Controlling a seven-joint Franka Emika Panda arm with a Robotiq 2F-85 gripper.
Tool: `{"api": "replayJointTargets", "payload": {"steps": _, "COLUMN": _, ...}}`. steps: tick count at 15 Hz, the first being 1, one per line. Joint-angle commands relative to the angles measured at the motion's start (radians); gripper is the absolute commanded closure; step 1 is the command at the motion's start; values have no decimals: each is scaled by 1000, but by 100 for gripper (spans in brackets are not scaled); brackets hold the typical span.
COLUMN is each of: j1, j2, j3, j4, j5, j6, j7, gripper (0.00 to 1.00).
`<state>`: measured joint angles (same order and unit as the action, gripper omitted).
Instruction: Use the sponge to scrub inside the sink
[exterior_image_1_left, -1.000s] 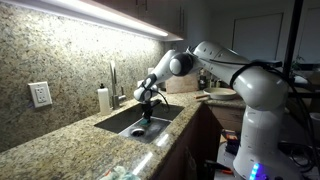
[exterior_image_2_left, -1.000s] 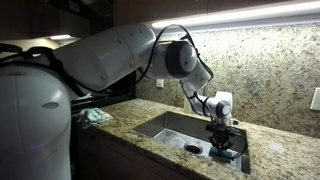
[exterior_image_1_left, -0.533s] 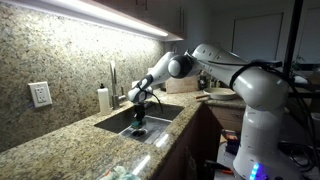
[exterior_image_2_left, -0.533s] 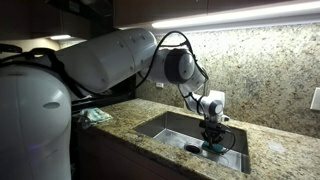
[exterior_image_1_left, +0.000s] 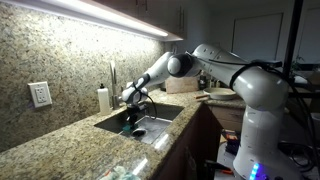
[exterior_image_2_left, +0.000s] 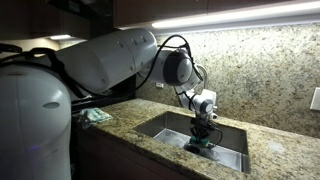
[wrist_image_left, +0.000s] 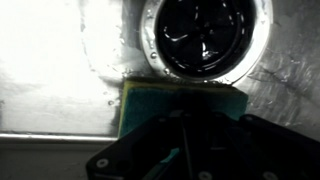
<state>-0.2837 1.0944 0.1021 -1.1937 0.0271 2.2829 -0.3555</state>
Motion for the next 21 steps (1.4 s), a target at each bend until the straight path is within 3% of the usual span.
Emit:
{"api": "replayJointTargets", "payload": {"steps": 1, "j1": 6, "j2": -1, "j3": 83, "j4": -66, "j5": 55, "j6": -4, "j7": -114, "gripper": 90}}
{"api": "replayJointTargets", "payload": {"steps": 6, "j1": 22, "j2": -7, "j3": 157, "j4": -85, "j5": 65, "j6": -77, "j7": -222, "gripper": 91}}
{"api": "replayJointTargets", "payload": {"steps": 9, "j1": 34, "j2": -19, "j3": 166, "j4": -116, "j5": 73, "j6": -139, "j7": -240, "gripper": 91}}
{"api": "replayJointTargets", "payload": {"steps": 21, "j1": 0, "j2": -252, "j3": 44, "j4": -564, "j5": 209, "j6": -196, "j7": -113, "gripper": 91}}
